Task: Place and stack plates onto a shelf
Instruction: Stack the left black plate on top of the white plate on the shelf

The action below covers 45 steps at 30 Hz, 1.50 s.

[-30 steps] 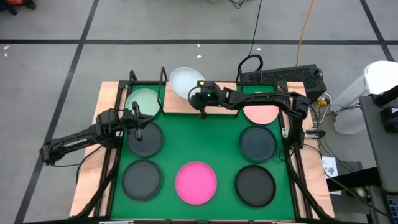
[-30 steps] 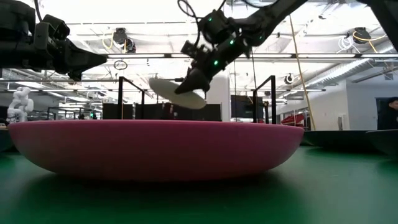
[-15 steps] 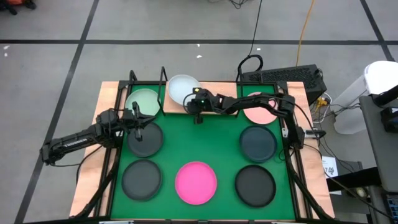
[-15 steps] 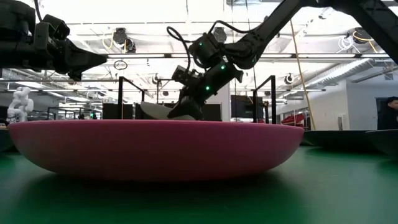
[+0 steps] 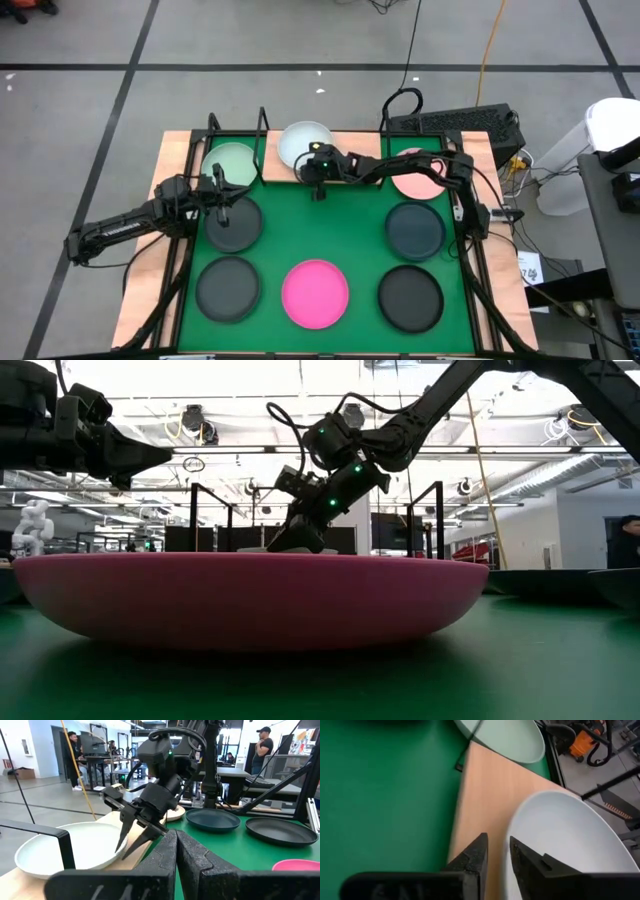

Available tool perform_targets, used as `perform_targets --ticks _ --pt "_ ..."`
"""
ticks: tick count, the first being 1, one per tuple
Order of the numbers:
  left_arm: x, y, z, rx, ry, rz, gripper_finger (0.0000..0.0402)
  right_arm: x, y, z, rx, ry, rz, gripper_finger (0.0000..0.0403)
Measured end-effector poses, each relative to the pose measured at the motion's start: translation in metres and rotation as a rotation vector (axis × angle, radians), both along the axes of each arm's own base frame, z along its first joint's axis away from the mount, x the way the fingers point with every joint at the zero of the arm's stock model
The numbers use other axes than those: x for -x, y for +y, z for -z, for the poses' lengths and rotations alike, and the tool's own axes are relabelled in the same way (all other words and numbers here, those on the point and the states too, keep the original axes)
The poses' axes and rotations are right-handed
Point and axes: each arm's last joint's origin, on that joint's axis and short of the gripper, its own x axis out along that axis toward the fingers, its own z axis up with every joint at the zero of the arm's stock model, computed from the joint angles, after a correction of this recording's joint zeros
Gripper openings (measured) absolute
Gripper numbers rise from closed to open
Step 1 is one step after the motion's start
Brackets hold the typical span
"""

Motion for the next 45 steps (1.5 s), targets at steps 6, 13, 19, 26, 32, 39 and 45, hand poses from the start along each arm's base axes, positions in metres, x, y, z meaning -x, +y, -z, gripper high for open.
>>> perform_targets --ticks 6,13,19,26,32,39,45 --pt "0.000 0.000 0.000 0.000 0.000 0.000 0.0010 -0.003 0.012 -0.004 0.037 -0.004 -0.020 0.0070" --pt "0.000 0.000 0.000 0.000 0.000 0.000 0.0010 0.013 0.049 -0.063 -0.103 -0.067 -0.044 0.0070" --pt "0.000 0.000 0.000 0.000 0.000 0.000 0.0010 0.069 0.094 -0.102 -0.190 -0.111 -0.125 0.0070" --pt "0.000 0.000 0.000 0.000 0.000 0.000 0.0010 0.158 0.135 -0.107 -0.248 -0.378 -0.177 0.0070" --pt "0.000 0.000 0.000 0.000 0.000 0.000 0.0010 0.216 0.148 -0.094 -0.276 -0.654 -0.265 0.0070" --pt "0.000 0.000 0.000 0.000 0.000 0.000 0.0010 0.249 0.147 -0.072 -0.280 -0.775 -0.220 0.0070" --pt "0.000 0.000 0.000 0.000 0.000 0.000 0.0010 0.253 0.147 -0.069 -0.279 -0.804 -0.228 0.0070"
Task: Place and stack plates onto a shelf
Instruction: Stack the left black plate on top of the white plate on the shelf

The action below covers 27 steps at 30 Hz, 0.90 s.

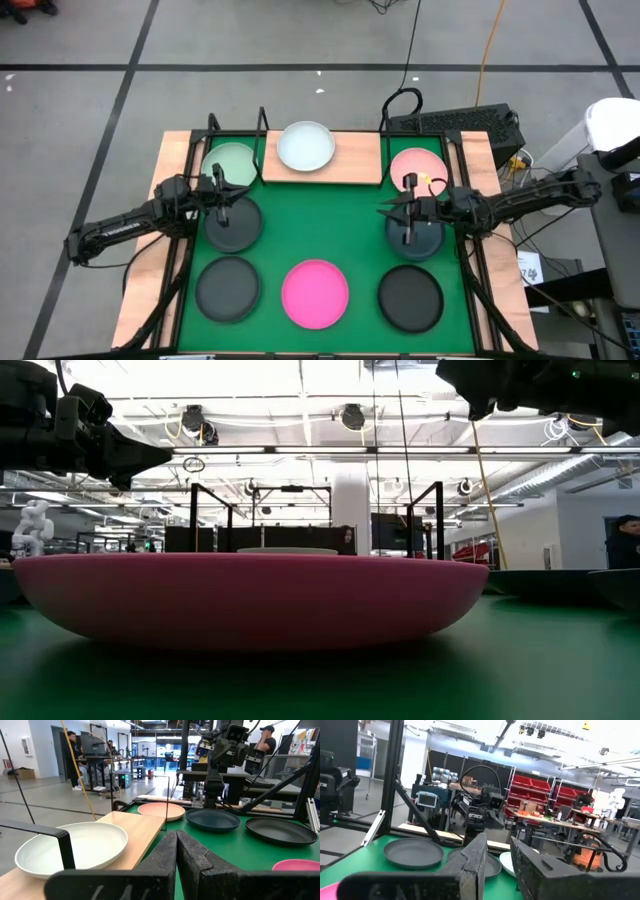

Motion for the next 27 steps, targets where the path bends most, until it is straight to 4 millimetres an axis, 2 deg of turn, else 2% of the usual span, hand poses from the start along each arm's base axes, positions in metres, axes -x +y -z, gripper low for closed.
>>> perform_targets --ticks 10,16,18,21,23,27 --pt "0.000 0.000 -0.002 0.060 -0.037 0.003 0.0010 0.000 0.000 0.001 0.004 0.014 0.000 0.0070" --pt "0.002 -0.001 -0.017 0.024 -0.179 0.014 0.0010 0.000 0.000 0.001 0.004 0.013 0.000 0.0070" --pt "0.004 -0.001 -0.023 -0.037 -0.236 0.007 0.0010 0.000 0.000 0.001 0.006 0.011 0.000 0.0070" --pt "0.008 -0.003 -0.042 -0.090 -0.277 0.013 0.0010 0.000 0.000 0.001 0.017 0.008 0.004 0.0070" --pt "0.009 -0.005 -0.055 -0.102 -0.227 0.018 0.0010 0.000 0.000 0.001 0.022 0.012 0.006 0.0070" --pt "0.005 -0.005 -0.080 -0.081 0.010 -0.021 0.0010 0.000 0.000 0.001 0.025 0.013 0.007 0.0070"
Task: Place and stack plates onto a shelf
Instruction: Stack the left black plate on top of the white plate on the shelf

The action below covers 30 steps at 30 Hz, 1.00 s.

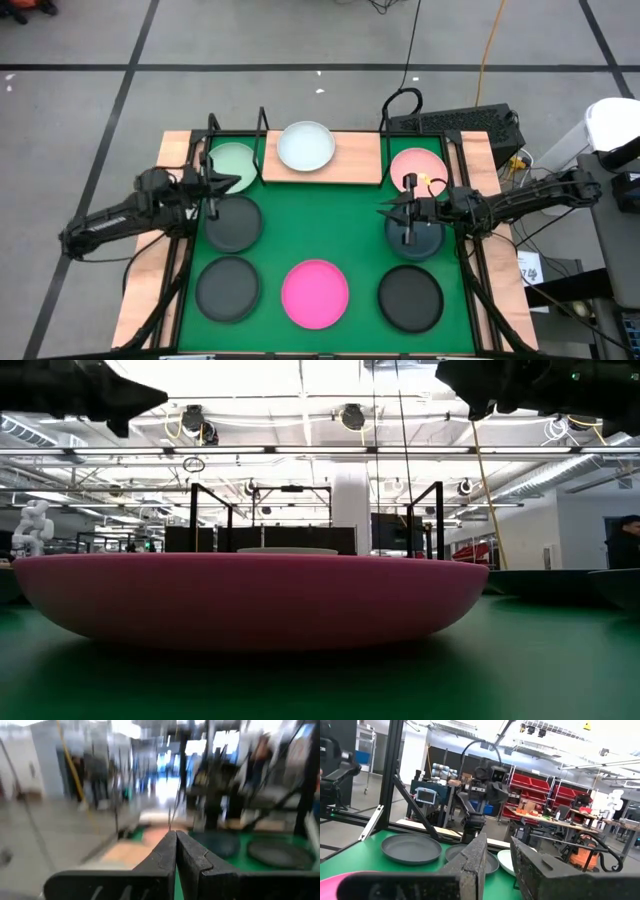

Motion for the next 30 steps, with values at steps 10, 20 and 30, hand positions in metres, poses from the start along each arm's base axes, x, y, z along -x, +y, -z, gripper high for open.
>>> perform_targets --ticks 10,20,30 --pt "-0.056 -0.014 -0.022 0.259 0.591 0.091 0.0010 0.000 0.000 0.001 0.023 0.012 0.017 0.0070" --pt "-0.079 -0.063 0.011 0.554 1.026 0.148 0.0010 0.000 -0.001 0.002 0.026 0.024 0.029 0.0070" --pt "-0.103 -0.091 0.027 0.648 1.051 0.248 0.0011 0.000 -0.001 0.002 0.023 0.023 0.027 0.0070"
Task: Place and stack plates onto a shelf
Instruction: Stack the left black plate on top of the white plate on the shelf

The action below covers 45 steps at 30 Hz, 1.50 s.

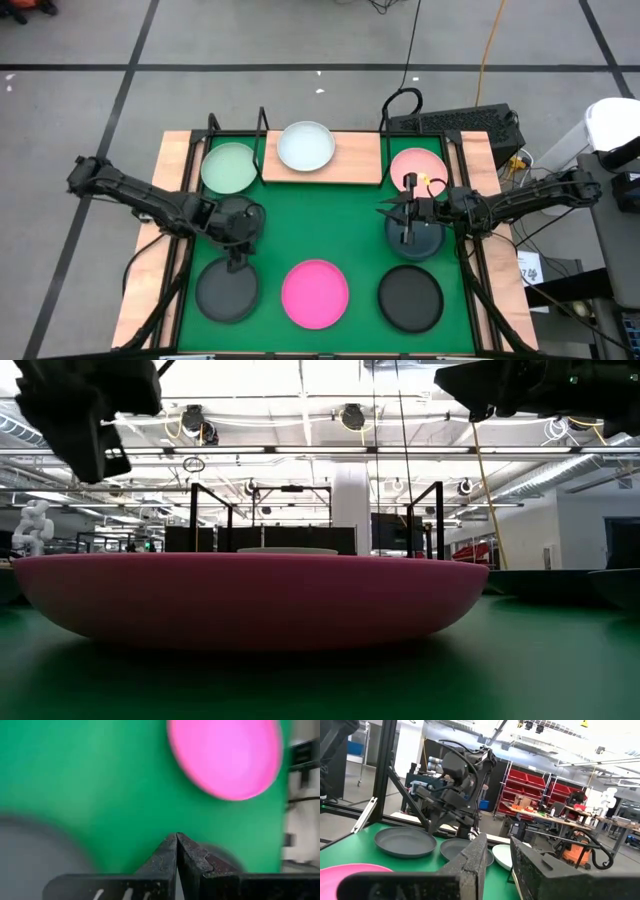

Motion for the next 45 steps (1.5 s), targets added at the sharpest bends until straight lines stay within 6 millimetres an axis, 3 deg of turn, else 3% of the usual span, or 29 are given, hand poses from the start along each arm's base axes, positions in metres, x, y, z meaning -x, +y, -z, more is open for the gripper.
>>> perform_targets --ticks 11,18,25,45 --pt "-0.018 -0.010 0.036 0.030 0.170 0.109 0.0090 0.000 0.000 0.000 -0.012 -0.001 -0.005 0.0070" --pt "-0.022 -0.016 0.051 -0.062 0.179 0.295 0.0093 0.000 0.000 0.000 -0.010 -0.001 -0.005 0.0070" --pt "-0.026 -0.014 0.063 -0.055 0.213 0.366 0.0093 0.000 0.000 0.000 -0.007 -0.001 -0.004 0.0070" --pt "-0.026 -0.010 0.065 -0.073 0.191 0.491 0.0093 0.000 0.000 0.000 -0.001 0.000 -0.001 0.0070"
